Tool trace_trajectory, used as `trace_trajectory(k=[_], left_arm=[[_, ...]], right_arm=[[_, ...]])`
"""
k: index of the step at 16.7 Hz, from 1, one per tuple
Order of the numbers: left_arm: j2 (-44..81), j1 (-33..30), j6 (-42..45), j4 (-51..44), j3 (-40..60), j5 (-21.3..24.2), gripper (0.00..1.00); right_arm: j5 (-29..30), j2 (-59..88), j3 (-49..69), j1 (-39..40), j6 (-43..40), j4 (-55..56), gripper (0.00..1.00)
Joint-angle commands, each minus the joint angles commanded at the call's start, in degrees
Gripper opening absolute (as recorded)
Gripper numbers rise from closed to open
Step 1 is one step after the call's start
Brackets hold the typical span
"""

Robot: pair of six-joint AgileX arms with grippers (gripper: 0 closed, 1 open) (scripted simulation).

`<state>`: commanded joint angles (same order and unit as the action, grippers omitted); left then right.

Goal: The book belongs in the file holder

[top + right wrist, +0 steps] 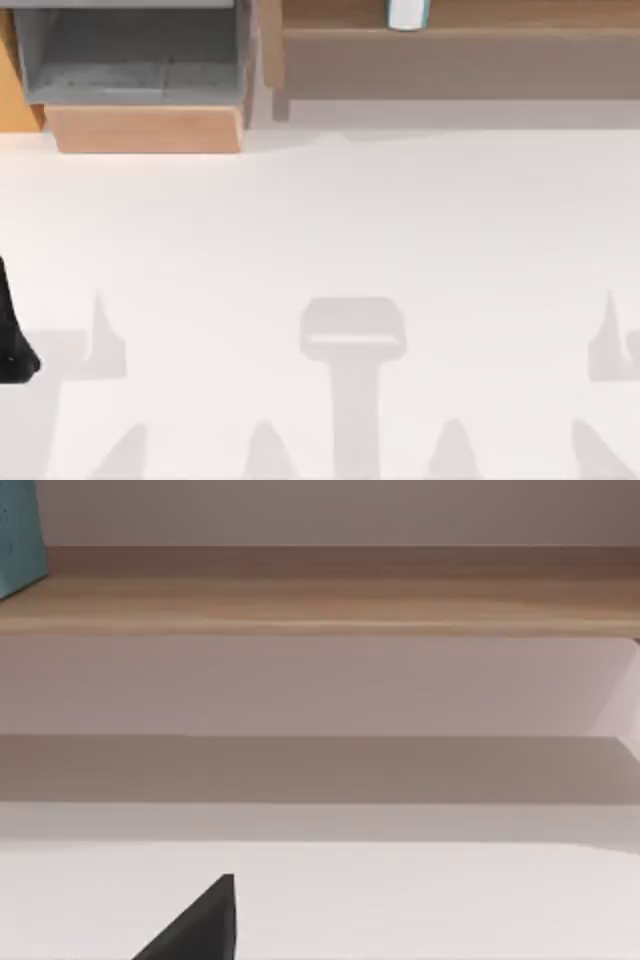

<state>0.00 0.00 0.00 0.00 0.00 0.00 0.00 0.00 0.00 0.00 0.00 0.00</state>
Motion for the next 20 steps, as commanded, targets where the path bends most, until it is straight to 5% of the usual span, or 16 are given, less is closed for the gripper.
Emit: trace_trajectory(k=[8, 20], left_arm=[[11.94, -5.76, 0.35, 4.39, 8.52, -5.38, 1.0], [76.91, -30.21, 1.24, 23.35, 57.04, -28.23, 1.0]], right_arm=[[0.0, 0.0, 0.0, 0.0, 0.0, 0.0, 1.0], [0.0, 0.0, 0.0, 0.0, 0.0, 0.0, 1.0]])
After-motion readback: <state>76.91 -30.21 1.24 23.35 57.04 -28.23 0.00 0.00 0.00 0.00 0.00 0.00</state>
